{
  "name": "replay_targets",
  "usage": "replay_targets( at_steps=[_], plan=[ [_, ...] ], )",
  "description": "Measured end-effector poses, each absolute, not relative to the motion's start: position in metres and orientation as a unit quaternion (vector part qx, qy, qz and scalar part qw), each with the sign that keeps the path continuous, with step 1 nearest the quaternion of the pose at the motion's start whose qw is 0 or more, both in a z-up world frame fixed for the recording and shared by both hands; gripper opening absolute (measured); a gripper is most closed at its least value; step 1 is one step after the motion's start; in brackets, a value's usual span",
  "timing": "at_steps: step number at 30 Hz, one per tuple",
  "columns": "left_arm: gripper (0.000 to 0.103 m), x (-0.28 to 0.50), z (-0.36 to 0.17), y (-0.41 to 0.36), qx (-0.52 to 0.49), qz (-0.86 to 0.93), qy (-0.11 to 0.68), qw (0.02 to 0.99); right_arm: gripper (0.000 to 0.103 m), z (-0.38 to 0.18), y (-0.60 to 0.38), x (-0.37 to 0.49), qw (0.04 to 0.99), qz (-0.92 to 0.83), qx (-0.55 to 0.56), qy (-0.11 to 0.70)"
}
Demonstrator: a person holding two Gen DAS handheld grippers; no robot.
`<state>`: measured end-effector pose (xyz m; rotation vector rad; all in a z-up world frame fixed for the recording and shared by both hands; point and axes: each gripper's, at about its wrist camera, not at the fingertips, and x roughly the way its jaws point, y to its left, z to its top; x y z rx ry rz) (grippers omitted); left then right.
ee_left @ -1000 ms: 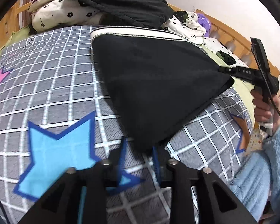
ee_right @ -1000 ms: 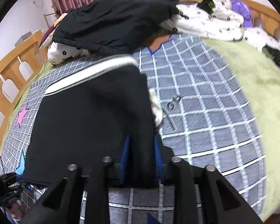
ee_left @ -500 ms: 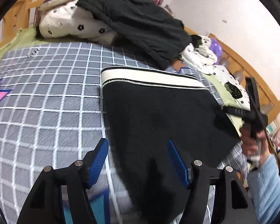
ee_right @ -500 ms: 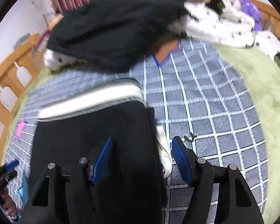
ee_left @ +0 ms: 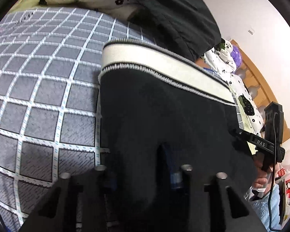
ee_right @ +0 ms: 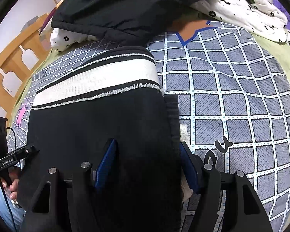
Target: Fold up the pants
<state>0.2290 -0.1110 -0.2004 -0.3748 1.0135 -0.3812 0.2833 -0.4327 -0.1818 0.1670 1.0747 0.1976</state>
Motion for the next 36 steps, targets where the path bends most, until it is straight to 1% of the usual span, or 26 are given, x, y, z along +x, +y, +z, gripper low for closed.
replay_targets(
  at_steps=[2,3,5,6,7,9,11,13,18,21,24,27,28,29,31,32,34,36],
  plan=[
    [0.023,0.230,-0.189,-0.112,-0.174,-0.184,0.481,0.839,0.055,-0.178,-0.438,0.280,0.854,0.091,0.104,0.501],
    [0.022,0.232,-0.183,-0.110,-0.185,-0.186,0.481,0.836,0.052,-0.176,-0.442,0.277,0.854,0.089,0.115,0.500],
    [0.020,0.235,-0.171,-0.103,-0.202,-0.199,0.480,0.830,0.029,-0.166,-0.449,0.271,0.856,0.084,0.143,0.489],
    [0.019,0.235,-0.164,-0.101,-0.207,-0.208,0.475,0.830,0.019,-0.158,-0.456,0.265,0.858,0.084,0.173,0.476],
    [0.018,0.235,-0.153,-0.099,-0.208,-0.217,0.468,0.831,0.017,-0.152,-0.461,0.261,0.855,0.091,0.203,0.469],
    [0.017,0.231,-0.130,-0.093,-0.197,-0.232,0.455,0.837,0.016,-0.141,-0.459,0.250,0.855,0.087,0.240,0.451],
    [0.016,0.225,-0.109,-0.082,-0.184,-0.239,0.446,0.842,0.015,-0.131,-0.441,0.242,0.858,0.065,0.229,0.454],
    [0.016,0.217,-0.091,-0.062,-0.167,-0.230,0.436,0.854,0.014,-0.115,-0.415,0.230,0.861,0.081,0.240,0.440],
    [0.016,0.205,-0.067,0.021,-0.157,-0.188,0.432,0.868,0.013,-0.080,-0.334,0.215,0.873,0.148,0.213,0.413],
    [0.016,0.206,-0.080,0.068,-0.131,-0.154,0.450,0.870,0.013,-0.092,-0.286,0.221,0.869,0.184,0.188,0.420],
    [0.018,0.214,-0.116,0.088,-0.130,-0.150,0.482,0.853,0.013,-0.131,-0.256,0.232,0.859,0.189,0.168,0.446],
    [0.025,0.218,-0.158,0.092,-0.115,-0.111,0.502,0.850,0.018,-0.170,-0.243,0.239,0.872,0.140,0.106,0.457],
    [0.032,0.218,-0.164,0.091,-0.108,-0.107,0.504,0.850,0.018,-0.174,-0.245,0.240,0.875,0.142,0.103,0.451],
    [0.034,0.218,-0.167,0.091,-0.103,-0.107,0.503,0.852,0.018,-0.174,-0.247,0.241,0.870,0.145,0.108,0.458],
    [0.034,0.214,-0.159,0.093,-0.093,-0.102,0.493,0.859,0.030,-0.164,-0.246,0.240,0.867,0.135,0.088,0.472],
    [0.035,0.210,-0.155,0.097,-0.086,-0.092,0.486,0.865,0.030,-0.155,-0.243,0.237,0.873,0.130,0.054,0.467],
    [0.036,0.206,-0.137,0.100,-0.056,-0.058,0.452,0.888,0.031,-0.135,-0.244,0.228,0.897,0.109,0.020,0.429],
    [0.041,0.210,-0.123,0.096,-0.042,-0.048,0.427,0.902,0.032,-0.118,-0.248,0.228,0.907,0.106,0.030,0.406]
  ],
)
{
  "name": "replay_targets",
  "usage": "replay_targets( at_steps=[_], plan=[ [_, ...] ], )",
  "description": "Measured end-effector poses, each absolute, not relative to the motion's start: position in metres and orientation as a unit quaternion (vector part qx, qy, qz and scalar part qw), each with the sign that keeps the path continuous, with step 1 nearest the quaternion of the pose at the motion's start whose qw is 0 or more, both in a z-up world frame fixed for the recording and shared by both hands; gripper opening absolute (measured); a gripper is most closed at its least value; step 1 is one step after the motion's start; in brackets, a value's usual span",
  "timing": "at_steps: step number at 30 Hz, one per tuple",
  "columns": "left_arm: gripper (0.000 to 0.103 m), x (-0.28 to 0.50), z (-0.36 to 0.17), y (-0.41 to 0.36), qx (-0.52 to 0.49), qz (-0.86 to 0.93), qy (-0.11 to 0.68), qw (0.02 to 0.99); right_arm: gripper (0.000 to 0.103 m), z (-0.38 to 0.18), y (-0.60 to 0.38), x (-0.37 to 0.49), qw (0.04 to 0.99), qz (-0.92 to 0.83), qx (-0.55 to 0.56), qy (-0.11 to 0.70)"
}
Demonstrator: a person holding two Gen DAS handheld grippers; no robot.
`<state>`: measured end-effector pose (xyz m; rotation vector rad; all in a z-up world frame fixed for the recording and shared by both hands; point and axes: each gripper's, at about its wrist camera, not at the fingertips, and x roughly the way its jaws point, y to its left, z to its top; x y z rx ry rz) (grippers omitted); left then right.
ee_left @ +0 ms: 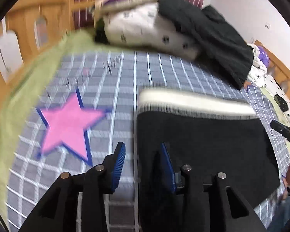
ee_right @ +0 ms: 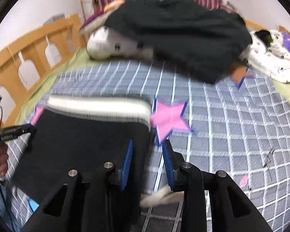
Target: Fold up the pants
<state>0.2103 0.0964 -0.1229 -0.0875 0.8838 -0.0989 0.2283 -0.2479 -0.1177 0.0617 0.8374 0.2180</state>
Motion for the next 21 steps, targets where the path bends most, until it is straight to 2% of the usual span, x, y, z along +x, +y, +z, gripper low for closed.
replay_targets(
  at_steps=[2,5,8,10,12,14,21],
  plan=[
    [0.043,0.226,-0.111,0.086,-0.044,-0.056,0.414,0.907,0.032,-0.110,-0.244,0.241,0.907,0.121,0.050,0.400],
    [0.044,0.252,-0.104,0.062,-0.025,-0.070,0.400,0.913,0.032,-0.110,-0.220,0.267,0.911,0.122,0.016,0.393],
    [0.045,0.275,-0.122,0.040,0.004,-0.072,0.409,0.910,0.032,-0.130,-0.198,0.293,0.898,0.159,0.008,0.409],
    [0.045,0.284,-0.143,0.031,0.016,-0.065,0.431,0.900,0.030,-0.149,-0.186,0.304,0.890,0.147,-0.035,0.429],
    [0.045,0.285,-0.154,0.027,0.029,-0.061,0.430,0.900,0.030,-0.164,-0.188,0.311,0.889,0.136,-0.041,0.435],
    [0.045,0.281,-0.154,0.028,0.024,-0.064,0.417,0.906,0.030,-0.164,-0.196,0.312,0.888,0.139,-0.013,0.438],
    [0.045,0.274,-0.153,0.031,0.022,-0.057,0.421,0.905,0.030,-0.165,-0.194,0.308,0.891,0.133,-0.022,0.433]
  ],
)
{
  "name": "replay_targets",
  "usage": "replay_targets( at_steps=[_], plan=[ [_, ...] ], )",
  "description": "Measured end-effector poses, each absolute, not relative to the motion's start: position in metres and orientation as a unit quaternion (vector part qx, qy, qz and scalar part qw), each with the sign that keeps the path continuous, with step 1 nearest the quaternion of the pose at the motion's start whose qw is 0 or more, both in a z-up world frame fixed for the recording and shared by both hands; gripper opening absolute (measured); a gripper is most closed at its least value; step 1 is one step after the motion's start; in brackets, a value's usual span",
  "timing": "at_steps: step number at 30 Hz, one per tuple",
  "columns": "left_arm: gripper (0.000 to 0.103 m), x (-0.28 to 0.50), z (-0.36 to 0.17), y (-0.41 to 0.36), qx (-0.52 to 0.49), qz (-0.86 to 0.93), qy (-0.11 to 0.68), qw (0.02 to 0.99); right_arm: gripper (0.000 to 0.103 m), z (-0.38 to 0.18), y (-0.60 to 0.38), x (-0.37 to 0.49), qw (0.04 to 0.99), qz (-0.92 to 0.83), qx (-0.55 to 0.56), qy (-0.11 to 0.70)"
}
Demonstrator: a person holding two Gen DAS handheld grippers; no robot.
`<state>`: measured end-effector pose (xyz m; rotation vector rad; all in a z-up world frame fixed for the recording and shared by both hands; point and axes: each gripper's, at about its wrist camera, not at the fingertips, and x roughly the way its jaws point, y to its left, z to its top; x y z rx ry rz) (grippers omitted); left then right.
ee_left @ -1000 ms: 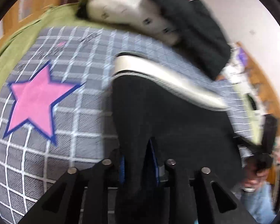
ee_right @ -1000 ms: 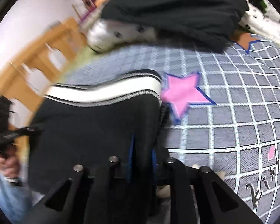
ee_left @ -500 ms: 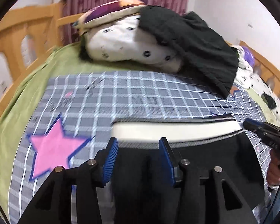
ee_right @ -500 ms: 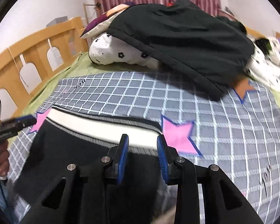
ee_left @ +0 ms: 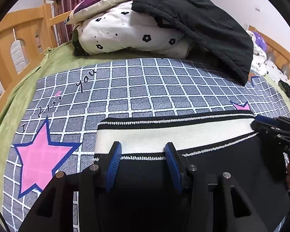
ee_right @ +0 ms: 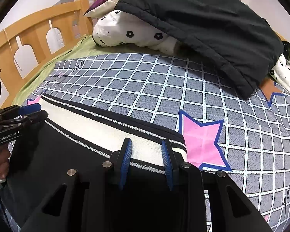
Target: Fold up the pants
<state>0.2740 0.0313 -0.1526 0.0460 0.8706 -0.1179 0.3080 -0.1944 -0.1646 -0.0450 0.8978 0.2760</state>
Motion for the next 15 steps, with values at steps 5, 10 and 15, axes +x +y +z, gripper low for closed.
replay_targets(
  at_steps=[5,10,15],
  plan=[
    [0.045,0.252,-0.145,0.039,0.001,-0.060,0.443,0.894,0.031,-0.150,-0.199,0.284,0.884,0.123,-0.021,0.451],
    [0.045,0.216,-0.143,0.051,-0.035,-0.074,0.472,0.878,0.031,-0.150,-0.212,0.238,0.879,0.116,-0.021,0.462],
    [0.045,0.162,-0.157,0.055,-0.037,-0.078,0.483,0.871,0.031,-0.153,-0.222,0.196,0.881,0.103,-0.015,0.461]
  ],
)
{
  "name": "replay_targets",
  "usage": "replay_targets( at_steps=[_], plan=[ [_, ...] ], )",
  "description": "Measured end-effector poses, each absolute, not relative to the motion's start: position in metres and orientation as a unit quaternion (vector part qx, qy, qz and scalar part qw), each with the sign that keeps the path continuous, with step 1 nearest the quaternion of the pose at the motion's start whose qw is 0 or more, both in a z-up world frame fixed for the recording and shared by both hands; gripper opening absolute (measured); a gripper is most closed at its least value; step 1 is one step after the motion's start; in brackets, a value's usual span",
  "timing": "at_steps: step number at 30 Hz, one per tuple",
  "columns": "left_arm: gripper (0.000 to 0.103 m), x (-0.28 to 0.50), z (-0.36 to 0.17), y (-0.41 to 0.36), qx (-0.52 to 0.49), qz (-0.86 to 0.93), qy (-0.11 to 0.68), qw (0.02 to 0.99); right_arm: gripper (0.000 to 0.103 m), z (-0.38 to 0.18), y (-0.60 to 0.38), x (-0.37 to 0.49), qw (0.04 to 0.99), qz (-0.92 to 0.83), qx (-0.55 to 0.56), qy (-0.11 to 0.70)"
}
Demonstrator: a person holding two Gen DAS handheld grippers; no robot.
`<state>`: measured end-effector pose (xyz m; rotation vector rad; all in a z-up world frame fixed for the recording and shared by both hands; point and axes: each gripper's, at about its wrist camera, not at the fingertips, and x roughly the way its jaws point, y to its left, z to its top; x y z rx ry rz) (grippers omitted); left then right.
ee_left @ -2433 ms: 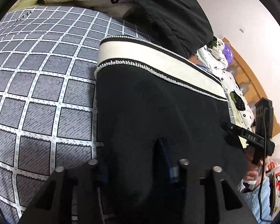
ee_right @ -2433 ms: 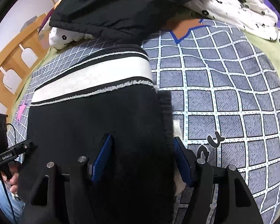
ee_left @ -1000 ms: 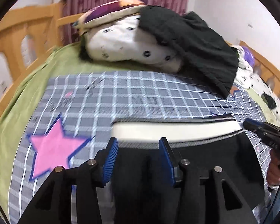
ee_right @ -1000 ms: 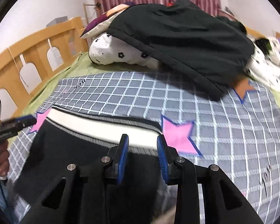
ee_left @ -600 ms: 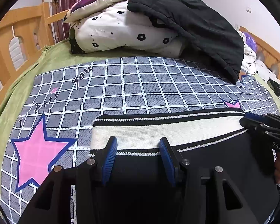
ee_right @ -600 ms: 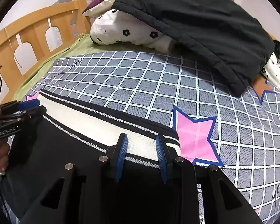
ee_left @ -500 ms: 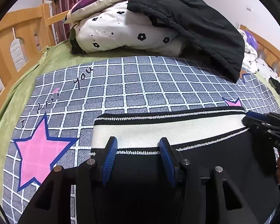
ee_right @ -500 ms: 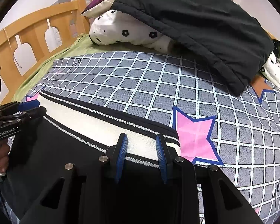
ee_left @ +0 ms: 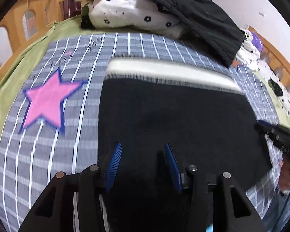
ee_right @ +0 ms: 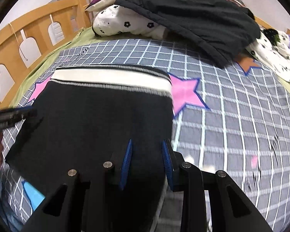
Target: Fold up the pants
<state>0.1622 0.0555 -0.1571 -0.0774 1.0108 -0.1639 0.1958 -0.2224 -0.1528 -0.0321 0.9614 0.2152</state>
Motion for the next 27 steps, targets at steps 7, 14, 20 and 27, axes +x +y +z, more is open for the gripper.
replay_targets(
  at_steps=[7,14,20,27],
  plan=[
    [0.050,0.082,-0.165,0.068,-0.046,-0.088,0.459,0.883,0.030,-0.160,-0.231,0.143,0.883,0.095,-0.002,0.460],
    [0.050,0.042,-0.183,0.080,-0.015,-0.084,0.507,0.858,0.031,-0.165,-0.223,0.115,0.878,0.103,-0.026,0.467],
    [0.050,0.030,-0.182,0.068,0.082,-0.042,0.480,0.872,0.031,-0.163,-0.222,0.111,0.884,0.102,-0.032,0.456],
    [0.025,0.045,-0.189,0.048,0.125,-0.020,0.457,0.880,0.031,-0.163,-0.221,0.112,0.883,0.103,-0.031,0.456]
  ],
)
